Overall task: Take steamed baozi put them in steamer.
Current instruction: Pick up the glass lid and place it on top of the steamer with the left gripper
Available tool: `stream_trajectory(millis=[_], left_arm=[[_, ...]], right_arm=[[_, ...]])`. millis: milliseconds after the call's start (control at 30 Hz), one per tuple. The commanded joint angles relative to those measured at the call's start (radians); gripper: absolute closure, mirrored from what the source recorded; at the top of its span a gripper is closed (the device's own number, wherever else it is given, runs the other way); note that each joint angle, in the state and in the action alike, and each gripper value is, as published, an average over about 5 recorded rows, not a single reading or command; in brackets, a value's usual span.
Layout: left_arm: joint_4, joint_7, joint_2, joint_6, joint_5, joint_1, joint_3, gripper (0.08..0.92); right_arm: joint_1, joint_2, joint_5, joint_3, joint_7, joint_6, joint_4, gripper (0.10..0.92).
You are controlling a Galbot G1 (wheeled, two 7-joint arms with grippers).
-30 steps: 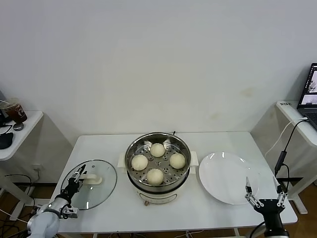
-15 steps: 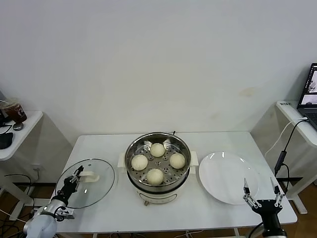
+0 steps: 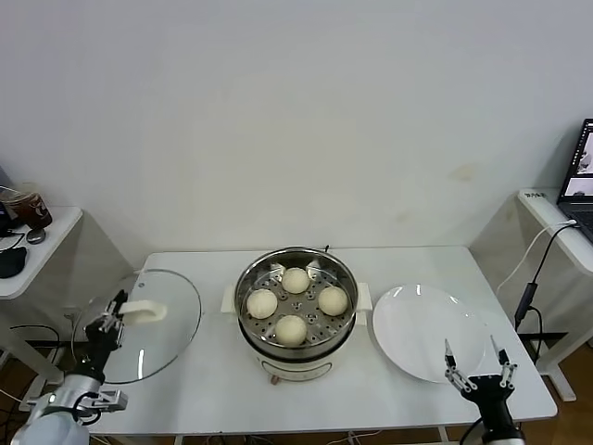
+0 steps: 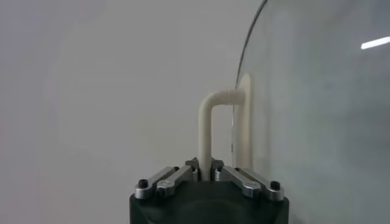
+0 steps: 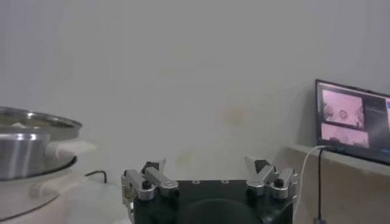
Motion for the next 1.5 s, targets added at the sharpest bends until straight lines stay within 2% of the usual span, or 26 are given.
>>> stream_trajectory(millis=[33,167,267,633,767,967,1500], left_arm=[[-0.444,0.204,0.118,0.444,-0.243,-0.019,0.137,0.832],[-0.408,0.194,0.114,0.492,-0.208,-0.189,0.349,0.832],[-0.369,0.219,0.088,0.524,-0.133,-0.301,0.491,0.832],[-0.234,0.463,-0.120,0.596,0.260,-0.588,0.822,0.832],[-0.177,0.505,-0.177,0.588,0.368,-0.632,0.871,0.832],[-0.107,0.507,-0.230,0.580,0.402,-0.654,0.895,0.832],[-0.019,0.464,-0.256,0.561,0.403,-0.625,0.871,0.832]], right_arm=[[0.019,-0.006,-0.031,-0.072,-0.010,-0.016,-0.072,0.203],[0.027,0.008,-0.075,-0.118,-0.036,-0.053,-0.095,0.203],[0.035,0.020,-0.107,-0.156,-0.049,-0.091,-0.108,0.203],[0.069,0.060,-0.184,-0.194,-0.034,-0.094,-0.159,0.203],[0.070,0.063,-0.189,-0.190,-0.034,-0.091,-0.153,0.203],[0.064,0.060,-0.184,-0.188,-0.034,-0.080,-0.154,0.203],[0.057,0.049,-0.175,-0.188,-0.037,-0.067,-0.152,0.203]])
